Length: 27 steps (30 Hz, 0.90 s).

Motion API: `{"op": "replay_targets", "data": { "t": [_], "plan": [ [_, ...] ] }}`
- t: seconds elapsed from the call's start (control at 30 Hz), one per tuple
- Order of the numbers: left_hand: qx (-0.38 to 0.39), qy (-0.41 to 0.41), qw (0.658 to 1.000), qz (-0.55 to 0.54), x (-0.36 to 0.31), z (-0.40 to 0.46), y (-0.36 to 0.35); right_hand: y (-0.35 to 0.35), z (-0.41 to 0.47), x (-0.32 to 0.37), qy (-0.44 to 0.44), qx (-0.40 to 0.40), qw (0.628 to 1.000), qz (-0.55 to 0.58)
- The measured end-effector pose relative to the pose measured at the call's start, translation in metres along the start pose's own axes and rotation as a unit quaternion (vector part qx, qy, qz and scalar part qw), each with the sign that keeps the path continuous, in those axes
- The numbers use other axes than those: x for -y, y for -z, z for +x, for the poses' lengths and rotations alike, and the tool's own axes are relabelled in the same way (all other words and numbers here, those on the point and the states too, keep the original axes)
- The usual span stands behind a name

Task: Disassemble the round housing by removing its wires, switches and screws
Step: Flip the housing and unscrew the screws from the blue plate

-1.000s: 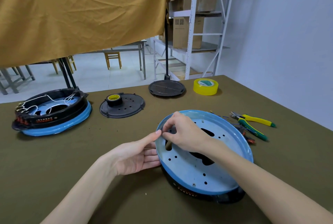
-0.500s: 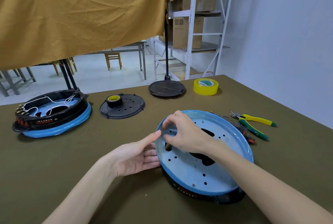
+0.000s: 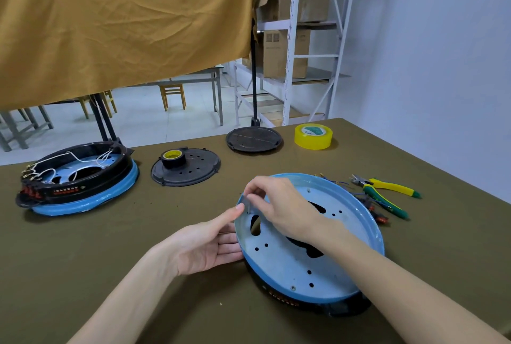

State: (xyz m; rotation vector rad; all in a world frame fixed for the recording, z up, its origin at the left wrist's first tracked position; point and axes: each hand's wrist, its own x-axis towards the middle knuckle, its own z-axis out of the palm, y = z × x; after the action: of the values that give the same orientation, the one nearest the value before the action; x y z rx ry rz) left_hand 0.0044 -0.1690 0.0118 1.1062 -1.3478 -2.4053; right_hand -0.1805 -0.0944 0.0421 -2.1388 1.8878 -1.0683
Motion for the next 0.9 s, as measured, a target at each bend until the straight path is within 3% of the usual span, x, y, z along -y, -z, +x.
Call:
{"op": "replay_targets", "data": {
  "t": [0.1, 0.13, 0.27, 0.33, 0.5, 0.67, 0.77, 0.9],
  "plan": [
    [-0.016, -0.001, 1.000, 0.005, 0.000, 0.001, -0.001, 0.014, 0.005, -0.005, -0.046, -0.118, 0.990, 0.066],
    [-0.022, -0.002, 1.000, 0.009, 0.000, 0.002, -0.002, 0.019, 0.005, -0.008, -0.055, -0.122, 0.989, 0.065],
    [-0.034, -0.004, 0.999, 0.011, 0.000, 0.001, -0.006, 0.020, 0.000, -0.016, -0.084, 0.037, 0.995, 0.040],
    [-0.032, -0.005, 0.999, 0.012, 0.000, 0.000, -0.007, 0.015, -0.003, -0.019, -0.105, 0.071, 0.992, 0.024],
    [-0.036, -0.011, 0.999, 0.015, 0.000, 0.000, -0.006, 0.015, 0.000, -0.019, -0.113, 0.105, 0.988, -0.007],
    [-0.034, -0.014, 0.999, 0.016, -0.002, -0.002, -0.008, 0.021, -0.005, -0.015, -0.107, 0.064, 0.992, 0.025],
    [-0.041, -0.023, 0.998, 0.030, -0.001, -0.003, -0.010, 0.022, -0.017, -0.003, -0.107, 0.114, 0.986, 0.052],
    [-0.067, -0.043, 0.996, 0.025, -0.004, 0.003, -0.018, 0.032, -0.027, 0.021, -0.100, 0.121, 0.988, 0.013]
  ]
}}
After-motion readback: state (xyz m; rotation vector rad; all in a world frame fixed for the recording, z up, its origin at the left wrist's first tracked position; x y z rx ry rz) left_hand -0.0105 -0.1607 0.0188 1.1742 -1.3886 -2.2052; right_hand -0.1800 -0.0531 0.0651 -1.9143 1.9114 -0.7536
